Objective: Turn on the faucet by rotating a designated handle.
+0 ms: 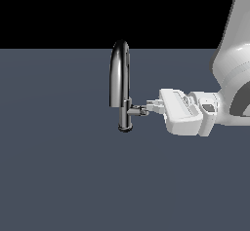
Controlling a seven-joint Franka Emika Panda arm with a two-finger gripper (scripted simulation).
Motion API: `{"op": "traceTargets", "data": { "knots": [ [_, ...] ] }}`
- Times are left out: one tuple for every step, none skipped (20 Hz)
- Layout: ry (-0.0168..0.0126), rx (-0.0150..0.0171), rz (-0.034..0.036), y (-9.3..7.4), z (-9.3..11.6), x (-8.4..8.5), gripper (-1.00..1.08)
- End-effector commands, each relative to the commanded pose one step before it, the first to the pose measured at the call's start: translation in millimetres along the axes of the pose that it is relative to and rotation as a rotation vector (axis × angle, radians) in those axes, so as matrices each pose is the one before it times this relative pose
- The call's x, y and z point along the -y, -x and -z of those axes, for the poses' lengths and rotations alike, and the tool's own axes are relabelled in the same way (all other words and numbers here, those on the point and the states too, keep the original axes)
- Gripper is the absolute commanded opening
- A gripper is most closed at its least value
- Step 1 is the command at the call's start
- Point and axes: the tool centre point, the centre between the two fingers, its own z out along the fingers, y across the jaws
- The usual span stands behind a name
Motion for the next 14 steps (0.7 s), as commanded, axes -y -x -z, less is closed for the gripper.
{"op": "traceTargets", "data": {
  "knots": [
    [0.00148, 0.00026, -0.00081, -5.32, -0.5, -1.41, -1.0],
    [0.00114, 0.00083, -0.00193, -5.65, -0.57, -1.66, -1.0],
    [0.00112, 0.00081, -0.00189, -5.61, -0.56, -1.65, -1.0],
    [0.00114, 0.00082, -0.00193, -5.6, -0.57, -1.64, -1.0],
    [0.00112, 0.00081, -0.00189, -5.56, -0.56, -1.63, -1.0],
    [0.00112, 0.0008, -0.0019, -5.54, -0.56, -1.62, -1.0],
    [0.00111, 0.0008, -0.0019, -5.52, -0.56, -1.61, -1.0],
    [0.00109, 0.00078, -0.00186, -5.48, -0.55, -1.6, -1.0],
    [0.00109, 0.00078, -0.00186, -5.46, -0.54, -1.58, -1.0],
    [0.00111, 0.00079, -0.0019, -5.46, -0.55, -1.57, -1.0],
    [0.00109, 0.00077, -0.00186, -5.41, -0.54, -1.55, -1.0],
    [0.00109, 0.00076, -0.00186, -5.39, -0.54, -1.53, -1.0],
    [0.00104, 0.00072, -0.00178, -5.32, -0.51, -1.51, -1.0],
    [0.0, 0.0, 0.0, 0.0, 0.0, 0.0, -1.0]
  ]
}}
